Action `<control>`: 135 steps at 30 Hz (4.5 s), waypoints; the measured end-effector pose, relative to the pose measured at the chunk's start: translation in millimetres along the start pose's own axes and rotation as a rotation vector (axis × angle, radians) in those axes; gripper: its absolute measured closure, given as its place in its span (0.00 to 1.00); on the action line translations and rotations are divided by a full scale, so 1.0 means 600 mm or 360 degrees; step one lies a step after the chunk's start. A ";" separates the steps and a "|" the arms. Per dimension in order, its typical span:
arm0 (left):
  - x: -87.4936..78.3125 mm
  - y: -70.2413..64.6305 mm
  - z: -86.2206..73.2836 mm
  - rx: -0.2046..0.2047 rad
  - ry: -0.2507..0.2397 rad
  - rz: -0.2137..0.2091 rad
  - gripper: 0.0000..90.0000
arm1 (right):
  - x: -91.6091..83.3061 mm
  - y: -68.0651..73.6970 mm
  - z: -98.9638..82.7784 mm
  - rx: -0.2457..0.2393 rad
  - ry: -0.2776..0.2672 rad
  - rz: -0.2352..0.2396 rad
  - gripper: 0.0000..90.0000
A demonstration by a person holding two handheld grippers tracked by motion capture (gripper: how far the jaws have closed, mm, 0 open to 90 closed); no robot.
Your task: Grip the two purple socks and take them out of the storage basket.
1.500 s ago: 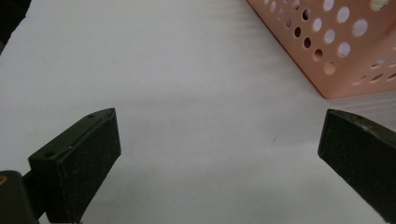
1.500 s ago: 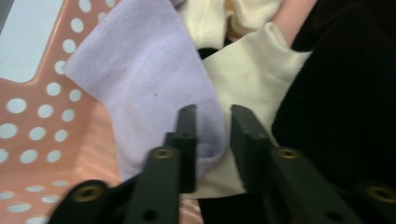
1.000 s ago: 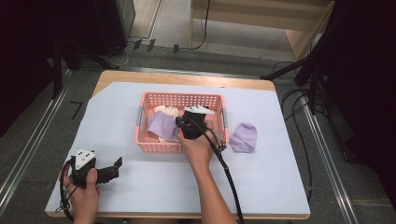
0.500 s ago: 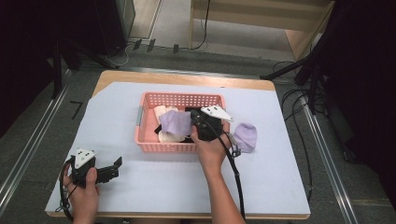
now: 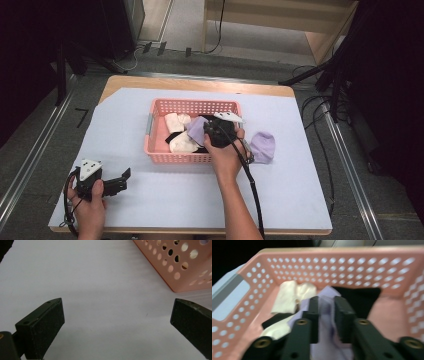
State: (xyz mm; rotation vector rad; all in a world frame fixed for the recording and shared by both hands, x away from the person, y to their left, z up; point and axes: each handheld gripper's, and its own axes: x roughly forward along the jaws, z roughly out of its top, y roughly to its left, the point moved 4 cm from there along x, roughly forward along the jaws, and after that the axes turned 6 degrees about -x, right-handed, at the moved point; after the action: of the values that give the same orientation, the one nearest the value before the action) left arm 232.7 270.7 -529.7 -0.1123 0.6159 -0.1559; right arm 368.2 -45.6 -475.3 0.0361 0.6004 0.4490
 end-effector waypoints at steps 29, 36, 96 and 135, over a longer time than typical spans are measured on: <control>0.003 -0.002 -0.001 0.0021 0.0036 -0.0003 0.00 | 0.064 0.032 0.011 -0.0143 0.0464 -0.0274 0.86; 0.003 -0.003 -0.001 0.0020 0.0036 -0.0003 0.00 | 0.017 0.007 0.026 -0.0031 0.0034 -0.0083 0.91; -0.010 -0.003 -0.001 0.0021 -0.0092 0.0056 0.00 | -0.161 -0.268 -0.079 0.0117 -0.0339 -0.0406 0.46; -0.010 -0.005 -0.002 0.0041 -0.0099 0.0067 0.00 | -0.320 -0.371 -0.228 0.0204 -0.0395 -0.0452 0.31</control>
State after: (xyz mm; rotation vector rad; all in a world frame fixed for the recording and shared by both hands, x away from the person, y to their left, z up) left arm 226.9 268.9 -526.5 -0.0789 0.5538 -0.1193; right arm 240.4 -340.1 -520.8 0.1256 0.3813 0.1268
